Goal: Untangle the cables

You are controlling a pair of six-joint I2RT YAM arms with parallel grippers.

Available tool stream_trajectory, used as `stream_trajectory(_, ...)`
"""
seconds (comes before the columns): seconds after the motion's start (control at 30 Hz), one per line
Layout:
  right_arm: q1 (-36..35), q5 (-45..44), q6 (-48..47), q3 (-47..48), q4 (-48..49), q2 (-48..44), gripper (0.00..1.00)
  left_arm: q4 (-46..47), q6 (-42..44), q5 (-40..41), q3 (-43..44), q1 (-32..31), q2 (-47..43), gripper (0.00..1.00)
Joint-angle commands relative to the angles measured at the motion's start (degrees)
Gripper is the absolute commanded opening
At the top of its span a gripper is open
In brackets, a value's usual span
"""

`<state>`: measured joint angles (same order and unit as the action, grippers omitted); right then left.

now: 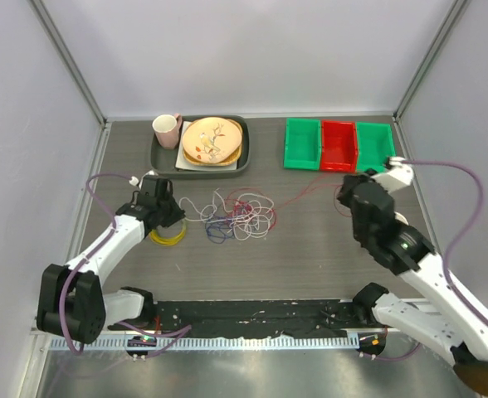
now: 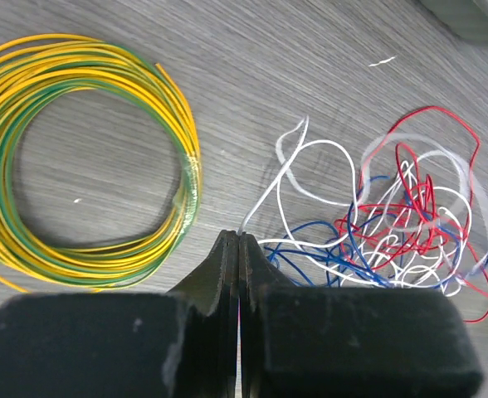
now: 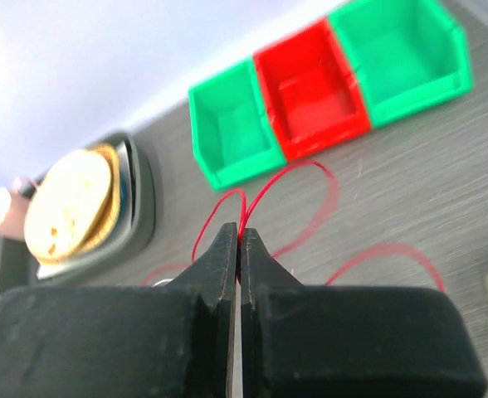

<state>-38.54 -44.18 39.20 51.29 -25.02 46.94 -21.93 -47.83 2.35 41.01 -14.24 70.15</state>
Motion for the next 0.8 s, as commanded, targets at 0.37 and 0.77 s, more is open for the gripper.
stream_trajectory(0.37,1.6,0.9,-12.8,10.1,-4.1,-7.8,0.01,-0.3,2.4,-3.9,0.4,0.1,-0.7,0.00)
stream_trajectory(0.77,1.6,38.0,-19.2,5.9,6.6,-0.5,0.01,8.6,7.0,-12.7,1.3,-13.8,-0.7,0.62)
